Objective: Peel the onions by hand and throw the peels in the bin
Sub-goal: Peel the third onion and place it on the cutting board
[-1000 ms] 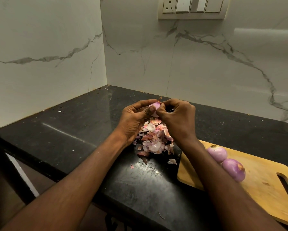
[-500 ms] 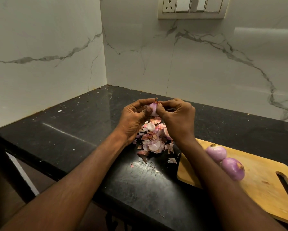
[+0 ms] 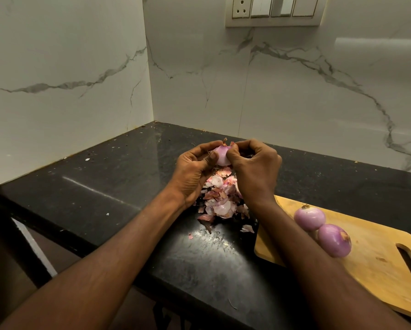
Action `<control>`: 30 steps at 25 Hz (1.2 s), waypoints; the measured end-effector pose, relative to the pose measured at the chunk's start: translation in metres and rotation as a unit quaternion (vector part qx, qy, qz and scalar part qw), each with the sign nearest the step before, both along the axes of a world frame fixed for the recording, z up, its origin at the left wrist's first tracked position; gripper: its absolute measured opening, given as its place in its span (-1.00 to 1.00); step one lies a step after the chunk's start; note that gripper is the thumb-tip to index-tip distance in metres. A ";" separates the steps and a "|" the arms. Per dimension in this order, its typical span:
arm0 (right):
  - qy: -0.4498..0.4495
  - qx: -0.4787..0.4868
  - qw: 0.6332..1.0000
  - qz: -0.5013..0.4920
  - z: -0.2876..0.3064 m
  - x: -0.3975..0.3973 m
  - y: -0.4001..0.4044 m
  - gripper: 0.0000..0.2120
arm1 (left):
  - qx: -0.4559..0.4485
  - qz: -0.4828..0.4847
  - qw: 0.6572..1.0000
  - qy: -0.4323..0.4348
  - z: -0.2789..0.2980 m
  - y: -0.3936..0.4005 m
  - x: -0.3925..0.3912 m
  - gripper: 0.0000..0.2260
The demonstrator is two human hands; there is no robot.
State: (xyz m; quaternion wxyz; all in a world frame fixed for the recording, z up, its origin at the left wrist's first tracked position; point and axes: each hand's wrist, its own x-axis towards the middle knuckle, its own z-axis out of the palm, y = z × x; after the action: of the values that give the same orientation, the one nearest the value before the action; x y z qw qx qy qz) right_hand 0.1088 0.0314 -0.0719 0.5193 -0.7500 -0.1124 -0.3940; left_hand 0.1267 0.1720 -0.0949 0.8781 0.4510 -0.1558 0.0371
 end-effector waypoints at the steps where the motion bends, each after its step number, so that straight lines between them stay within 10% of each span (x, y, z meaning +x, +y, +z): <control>1: 0.007 0.018 1.000 0.002 0.000 0.000 0.001 -0.95 | -0.005 0.001 1.000 0.003 0.000 0.000 0.000 -0.67; 7: 0.064 0.145 0.986 0.048 -0.002 0.002 0.006 -0.90 | -0.014 0.012 1.000 0.013 -0.001 0.000 0.002 -0.69; 17: -0.049 -0.117 0.992 0.010 -0.001 -0.001 0.001 -0.83 | 0.121 0.061 0.990 -0.035 0.000 -0.004 -0.002 -0.52; 30: 0.123 0.169 0.974 0.090 -0.005 0.016 -0.005 -0.82 | 0.008 -0.034 0.998 0.050 0.004 -0.005 0.000 -0.68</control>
State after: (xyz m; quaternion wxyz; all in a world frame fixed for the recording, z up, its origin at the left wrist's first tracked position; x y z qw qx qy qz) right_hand 0.1247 0.0267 -0.0769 0.6821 -0.6807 -0.0464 -0.2631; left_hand 0.1266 0.1666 -0.0912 0.8820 0.4534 -0.1269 -0.0171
